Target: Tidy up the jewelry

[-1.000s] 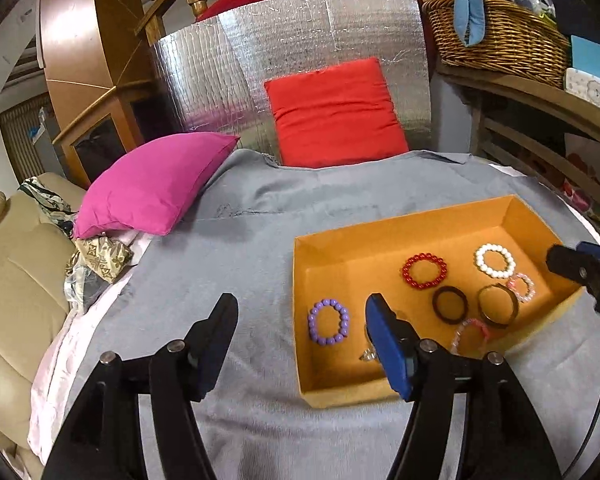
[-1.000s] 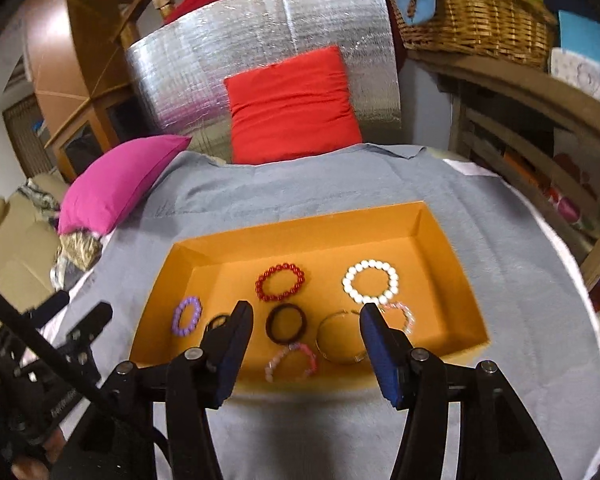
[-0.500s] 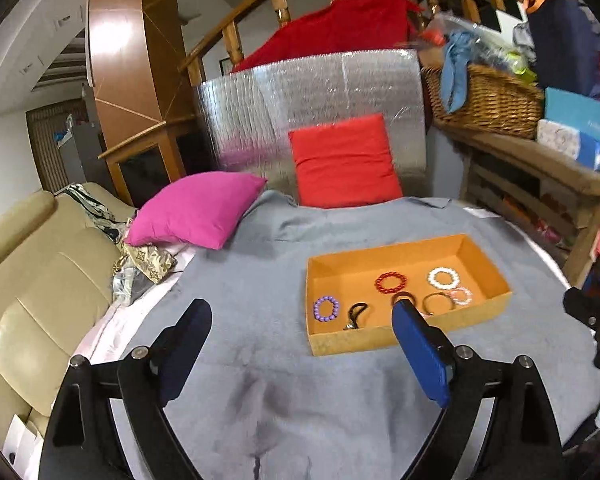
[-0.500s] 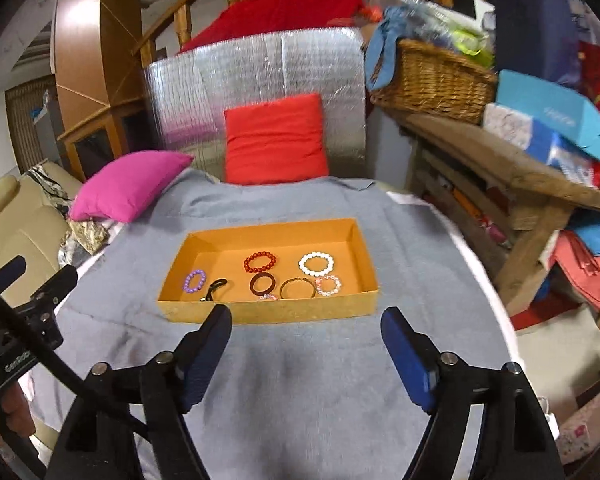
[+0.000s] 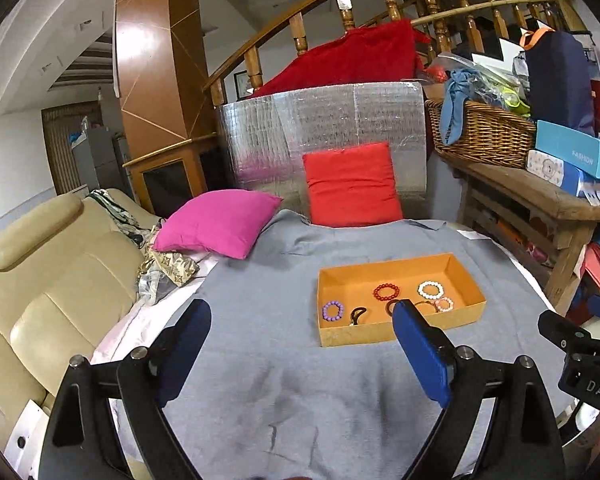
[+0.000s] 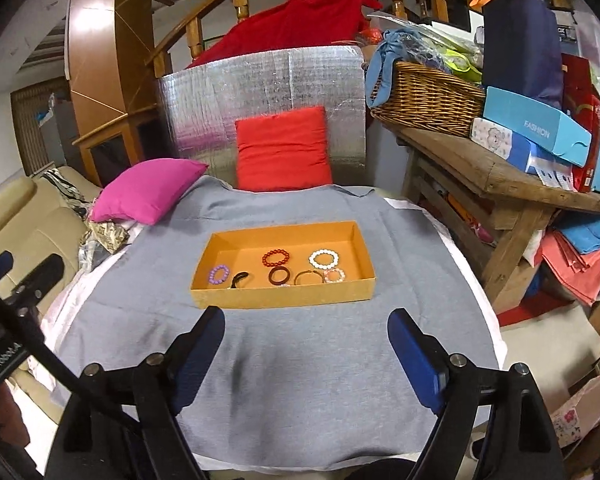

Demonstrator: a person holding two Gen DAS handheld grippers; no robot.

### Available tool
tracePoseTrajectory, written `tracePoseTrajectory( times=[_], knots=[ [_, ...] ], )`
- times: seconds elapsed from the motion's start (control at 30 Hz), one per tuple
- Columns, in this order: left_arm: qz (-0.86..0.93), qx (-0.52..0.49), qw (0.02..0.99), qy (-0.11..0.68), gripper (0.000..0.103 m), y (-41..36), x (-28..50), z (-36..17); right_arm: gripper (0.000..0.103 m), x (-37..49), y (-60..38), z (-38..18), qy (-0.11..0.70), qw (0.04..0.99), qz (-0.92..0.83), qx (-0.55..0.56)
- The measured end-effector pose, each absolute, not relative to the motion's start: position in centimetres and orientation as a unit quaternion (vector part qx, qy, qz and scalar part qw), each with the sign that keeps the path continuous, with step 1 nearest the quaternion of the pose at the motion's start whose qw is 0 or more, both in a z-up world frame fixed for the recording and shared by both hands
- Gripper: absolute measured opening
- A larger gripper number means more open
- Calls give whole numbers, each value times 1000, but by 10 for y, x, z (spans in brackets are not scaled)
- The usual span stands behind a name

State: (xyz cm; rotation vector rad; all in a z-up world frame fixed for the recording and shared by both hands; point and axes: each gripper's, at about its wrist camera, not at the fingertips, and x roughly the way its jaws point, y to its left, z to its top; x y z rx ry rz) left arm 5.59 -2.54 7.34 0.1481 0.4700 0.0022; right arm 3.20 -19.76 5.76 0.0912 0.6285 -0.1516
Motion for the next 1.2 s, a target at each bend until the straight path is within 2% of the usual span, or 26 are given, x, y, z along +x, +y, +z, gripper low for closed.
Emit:
tracePoseTrajectory(
  times=[0.2,0.63,1.2],
  knots=[
    [-6,65,965,253,92,-26,70,70,87,51,-202,55,331,938,-90,53],
    [4,40,962,270,92,-35,151,66,87,135,-212,41,354,928,-99,59],
    [-5,43,951,306,92,-58,249,2,87,216,-238,-8,370,921,-101,73]
  ],
)
